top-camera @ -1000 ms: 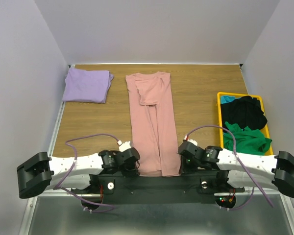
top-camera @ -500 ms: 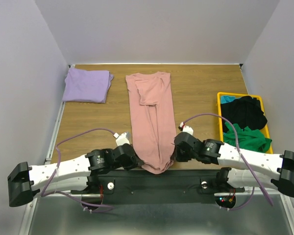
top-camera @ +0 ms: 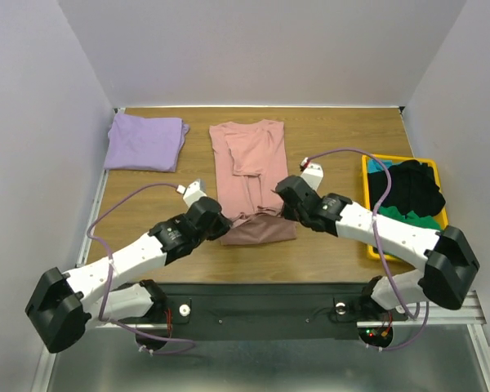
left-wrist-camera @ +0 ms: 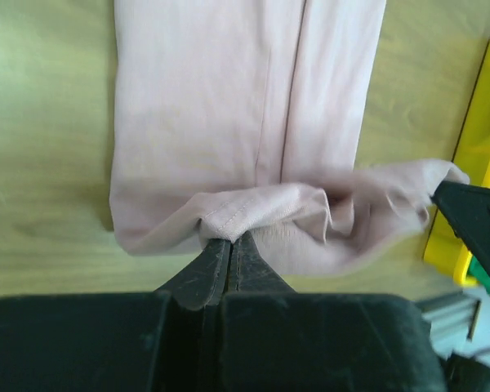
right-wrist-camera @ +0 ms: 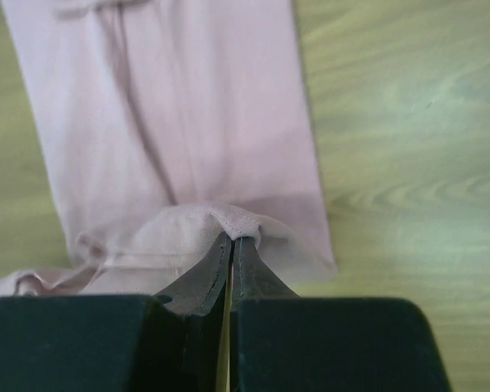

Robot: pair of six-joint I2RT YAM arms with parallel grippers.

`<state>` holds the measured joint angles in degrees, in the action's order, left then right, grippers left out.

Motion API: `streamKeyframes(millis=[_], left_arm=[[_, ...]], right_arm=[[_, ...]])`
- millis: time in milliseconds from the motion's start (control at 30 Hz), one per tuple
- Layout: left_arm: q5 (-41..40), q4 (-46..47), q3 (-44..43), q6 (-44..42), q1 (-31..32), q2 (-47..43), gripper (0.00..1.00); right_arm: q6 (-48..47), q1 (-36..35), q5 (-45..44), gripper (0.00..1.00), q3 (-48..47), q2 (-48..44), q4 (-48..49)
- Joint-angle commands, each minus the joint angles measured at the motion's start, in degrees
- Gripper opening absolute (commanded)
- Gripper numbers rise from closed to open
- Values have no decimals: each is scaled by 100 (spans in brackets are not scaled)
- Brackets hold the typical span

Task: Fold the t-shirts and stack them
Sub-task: Fold the tshirt

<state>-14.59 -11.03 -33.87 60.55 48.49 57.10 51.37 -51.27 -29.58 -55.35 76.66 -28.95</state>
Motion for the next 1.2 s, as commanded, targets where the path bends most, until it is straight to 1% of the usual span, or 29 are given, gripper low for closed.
streamKeyframes(millis=[0,33,133,200,267,333,433,600,667,700,733,767,800,833,867,900,933,967,1033,1100,1133,1167], left_arm=[[-237,373,-620,-632,-375,494,0],[-203,399,-804,-833,-541,617,0],[-132,434,-1190,-1027,-788,1109,0],[-88,504,-1428,-1160,-1034,1417,0],[52,628,-1535,-1309,-1253,1610,0],[324,663,-1727,-1423,-1368,1926,0],[369,663,-1877,-1485,-1579,2261,0],[554,865,-2088,-1695,-1860,2770,0],[562,962,-2203,-1801,-1966,2929,0],[615,1014,-2247,-1862,-1992,3121,0],[633,1067,-2351,-1898,-2027,3227,15],[659,1068,-2440,-1959,-2132,3341,22],[798,1068,-2519,-2012,-2168,3491,38],[843,1068,-2659,-2134,-2194,3544,47],[844,1041,-2712,-2162,-2212,3562,57],[861,1006,-2748,-2214,-2212,3528,90],[879,1006,-2765,-2223,-2212,3466,98],[896,1006,-2731,-2215,-2212,3379,99],[931,1006,-2521,-2223,-2212,3098,98],[905,1006,-2257,-2162,-2212,2712,98],[888,1006,-1934,-2127,-2212,2571,98],[888,1006,-1748,-2083,-2212,2413,98]], right_arm=[[-321,423,-557,0,-520,366,399],[-443,459,-636,0,-660,428,477],[-646,626,-566,0,-898,726,565],[-839,792,-470,0,-1100,963,689],[-971,960,-172,0,-1232,1122,750],[-1041,1197,100,0,-1390,1350,812],[-1182,1417,268,0,-1583,1570,926],[-1437,1707,611,1,-1917,2247,1102],[-1516,1777,673,4,-2092,2440,1259],[-1551,1813,751,4,-2189,2676,1286],[-1569,1900,822,6,-2286,2765,1287],[-1578,1927,901,15,-2365,2845,1287],[-1569,1971,919,21,-2505,2932,1287],[-1587,1989,945,29,-2559,2942,1287],[-1621,1989,1041,44,-2603,2933,1287],[-1665,1998,1103,54,-2630,2907,1287],[-1692,1989,1200,62,-2621,2803,1287],[-1718,1989,1392,67,-2586,2749,1295],[-1771,1980,1682,71,-2358,2530,1330],[-1859,1980,2332,78,-2095,2354,1558],[-1920,1980,2917,88,-1824,2231,1663],[-2008,1980,3236,99,-1682,2195,1882]])
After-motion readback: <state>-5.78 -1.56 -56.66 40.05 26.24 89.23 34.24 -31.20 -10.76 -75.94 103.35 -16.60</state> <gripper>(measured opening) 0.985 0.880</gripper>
